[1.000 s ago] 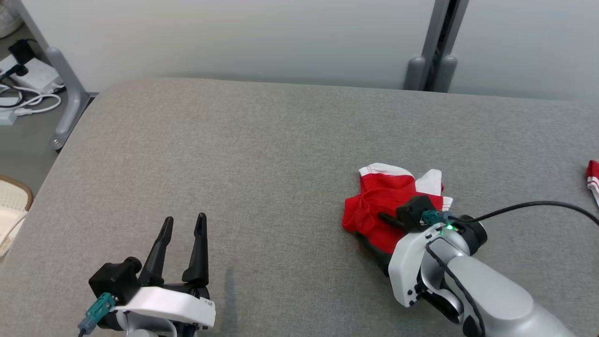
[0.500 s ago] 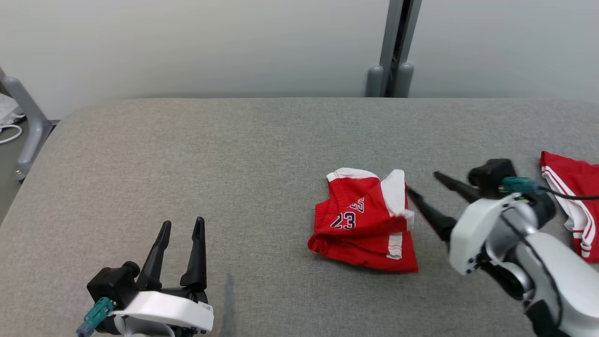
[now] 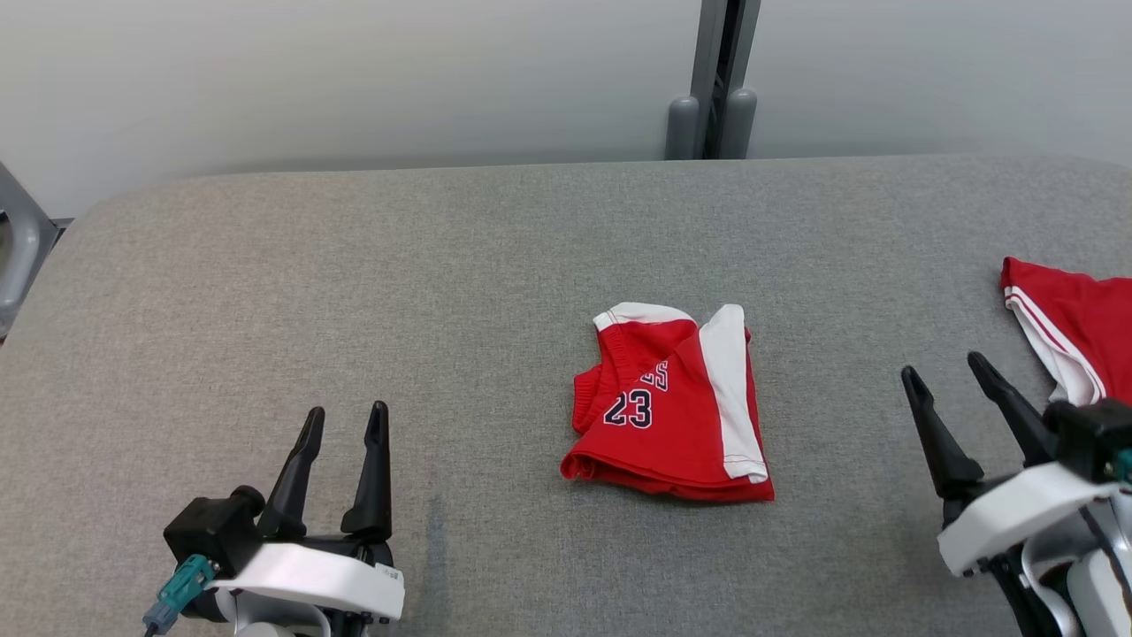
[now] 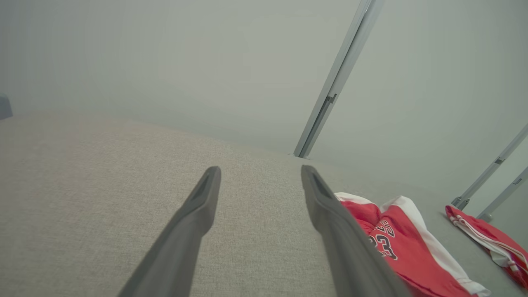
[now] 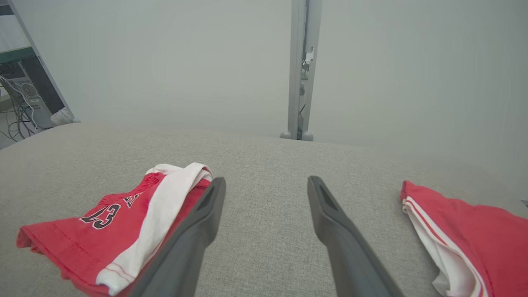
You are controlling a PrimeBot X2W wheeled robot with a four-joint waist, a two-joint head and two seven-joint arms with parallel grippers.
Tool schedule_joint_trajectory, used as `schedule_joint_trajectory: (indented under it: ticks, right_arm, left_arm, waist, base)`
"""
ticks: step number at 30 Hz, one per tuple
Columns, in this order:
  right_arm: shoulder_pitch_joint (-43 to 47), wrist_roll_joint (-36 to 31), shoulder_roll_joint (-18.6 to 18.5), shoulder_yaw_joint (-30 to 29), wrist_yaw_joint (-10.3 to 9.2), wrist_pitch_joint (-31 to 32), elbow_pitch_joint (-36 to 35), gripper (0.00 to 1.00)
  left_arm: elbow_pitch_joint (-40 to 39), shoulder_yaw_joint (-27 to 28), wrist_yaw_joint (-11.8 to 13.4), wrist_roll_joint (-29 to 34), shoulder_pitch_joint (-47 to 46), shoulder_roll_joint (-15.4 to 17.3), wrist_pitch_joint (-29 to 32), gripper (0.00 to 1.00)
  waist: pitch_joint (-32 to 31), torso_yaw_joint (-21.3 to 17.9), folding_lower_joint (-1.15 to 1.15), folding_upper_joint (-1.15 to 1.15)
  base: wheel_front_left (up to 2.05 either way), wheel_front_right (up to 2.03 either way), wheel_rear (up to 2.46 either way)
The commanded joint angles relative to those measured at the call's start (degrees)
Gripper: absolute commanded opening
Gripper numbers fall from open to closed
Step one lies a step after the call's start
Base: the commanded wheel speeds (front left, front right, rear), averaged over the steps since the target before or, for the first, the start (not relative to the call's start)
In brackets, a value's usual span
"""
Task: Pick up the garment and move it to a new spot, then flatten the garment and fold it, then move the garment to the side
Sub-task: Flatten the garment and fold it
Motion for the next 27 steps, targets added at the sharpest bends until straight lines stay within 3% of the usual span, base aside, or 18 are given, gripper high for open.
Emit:
schedule_joint_trajectory:
  ticks: [1, 9, 19, 20, 22, 27]
  right_arm:
    - [1.1, -0.4, 0.4, -1.0, -0.02, -1.4, -0.1, 1.00]
    - [5.6, -5.8, 3.7, -3.9, -0.02, -8.8, 2.1, 1.00]
    - [5.0, -7.3, 5.4, -5.5, -0.02, -10.4, 3.6, 1.00]
    - [4.9, -7.1, 5.4, -5.4, -0.02, -10.4, 3.8, 0.84]
    - [4.7, -7.0, 5.2, -4.5, -0.02, -10.4, 4.3, 0.00]
    - [3.5, -4.8, 5.8, -1.4, -0.02, -10.5, 5.8, 0.00]
  left_arm:
    - [-0.2, 0.2, -0.5, 0.5, -1.0, 0.2, -0.2, 1.00]
    - [-0.4, 0.4, -0.7, 1.1, -0.6, 0.2, -0.2, 1.00]
    - [-0.6, 0.4, -0.9, 1.6, -1.3, 0.2, -0.2, 1.00]
    - [-0.6, 0.2, -0.9, 1.6, -1.3, 0.2, -0.2, 1.00]
    - [-0.6, -0.2, -0.8, 1.5, -1.5, 0.2, -0.2, 1.00]
    - [-0.5, -0.9, -0.7, 1.4, -2.2, 0.3, -0.2, 1.00]
  waist:
    - [0.1, -0.1, 0.00, 0.00]
    - [0.3, -0.2, 0.00, 0.00]
    - [1.1, 0.5, 0.00, 0.00]
    - [1.3, 0.8, 0.00, 0.00]
    - [1.8, 1.3, 0.00, 0.00]
    - [3.2, 2.8, 0.00, 0.00]
  base:
    - [0.00, 0.00, 0.00]
    - [0.00, 0.00, 0.00]
    - [0.00, 0.00, 0.00]
    - [0.00, 0.00, 0.00]
    - [0.00, 0.00, 0.00]
    - [0.00, 0.00, 0.00]
